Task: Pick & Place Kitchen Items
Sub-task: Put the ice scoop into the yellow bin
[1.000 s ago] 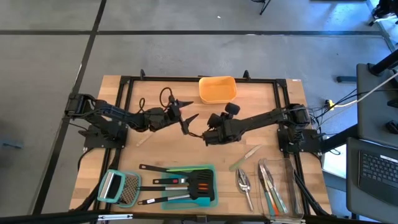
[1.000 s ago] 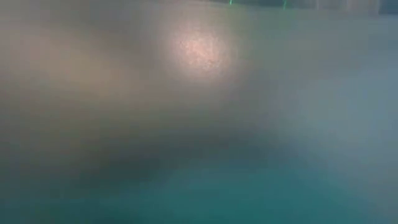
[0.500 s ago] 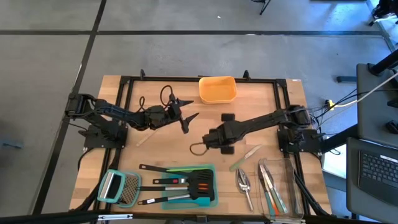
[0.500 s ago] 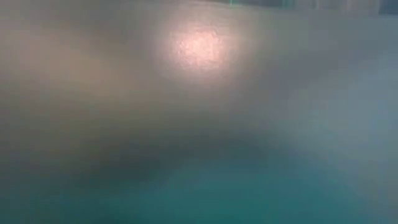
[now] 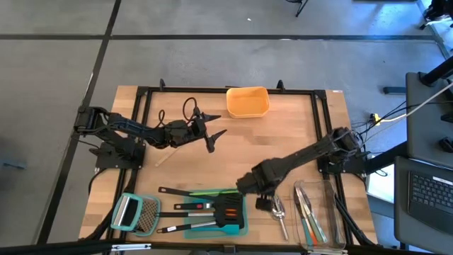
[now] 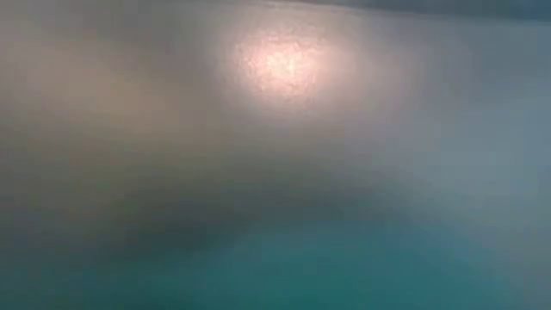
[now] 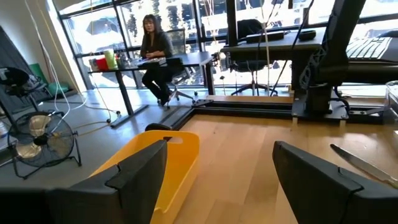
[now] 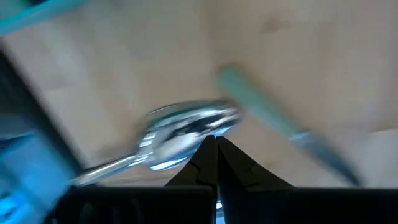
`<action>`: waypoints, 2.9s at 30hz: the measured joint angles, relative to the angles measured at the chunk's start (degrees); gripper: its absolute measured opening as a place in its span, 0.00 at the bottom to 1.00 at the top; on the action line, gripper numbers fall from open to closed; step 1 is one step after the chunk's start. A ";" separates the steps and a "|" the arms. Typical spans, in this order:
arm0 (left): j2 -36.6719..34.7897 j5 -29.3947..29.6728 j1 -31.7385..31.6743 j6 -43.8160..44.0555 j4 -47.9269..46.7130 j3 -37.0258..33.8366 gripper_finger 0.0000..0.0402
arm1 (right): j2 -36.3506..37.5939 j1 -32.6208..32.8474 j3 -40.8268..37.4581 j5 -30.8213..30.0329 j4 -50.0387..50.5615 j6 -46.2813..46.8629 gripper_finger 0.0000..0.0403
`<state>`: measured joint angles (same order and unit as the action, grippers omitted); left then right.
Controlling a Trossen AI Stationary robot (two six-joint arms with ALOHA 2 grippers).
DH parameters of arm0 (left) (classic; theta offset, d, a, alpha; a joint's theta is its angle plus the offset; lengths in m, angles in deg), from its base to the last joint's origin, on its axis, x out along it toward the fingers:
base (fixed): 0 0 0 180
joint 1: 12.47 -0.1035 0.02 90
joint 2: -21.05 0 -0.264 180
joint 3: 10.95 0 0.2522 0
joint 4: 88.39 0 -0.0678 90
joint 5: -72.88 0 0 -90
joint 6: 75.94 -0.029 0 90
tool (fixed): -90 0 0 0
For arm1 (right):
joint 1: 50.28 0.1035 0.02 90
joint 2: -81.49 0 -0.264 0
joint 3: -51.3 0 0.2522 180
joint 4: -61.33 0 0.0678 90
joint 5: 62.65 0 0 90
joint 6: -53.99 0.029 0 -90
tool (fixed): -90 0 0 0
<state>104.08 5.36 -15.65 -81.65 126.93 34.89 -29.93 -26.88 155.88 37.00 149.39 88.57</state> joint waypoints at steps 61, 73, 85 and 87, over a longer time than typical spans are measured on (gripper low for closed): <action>-0.02 -8.03 5.33 3.88 0.47 -0.02 0.72 | -10.43 18.74 -3.00 16.13 -13.99 51.78 0.53; -0.02 -8.02 5.33 3.88 0.47 -0.02 0.72 | -10.16 18.96 -7.06 16.70 -17.03 55.99 0.52; -0.02 -8.02 5.33 3.90 0.50 -0.02 0.72 | -10.14 19.13 -7.64 16.06 -19.07 58.71 0.37; -0.02 -8.02 5.33 3.88 0.50 -0.02 0.72 | -10.14 19.13 -8.09 16.10 -19.08 58.92 0.34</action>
<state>104.06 -2.66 -10.32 -77.76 127.43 34.87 -40.07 -7.76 147.79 53.10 130.31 147.49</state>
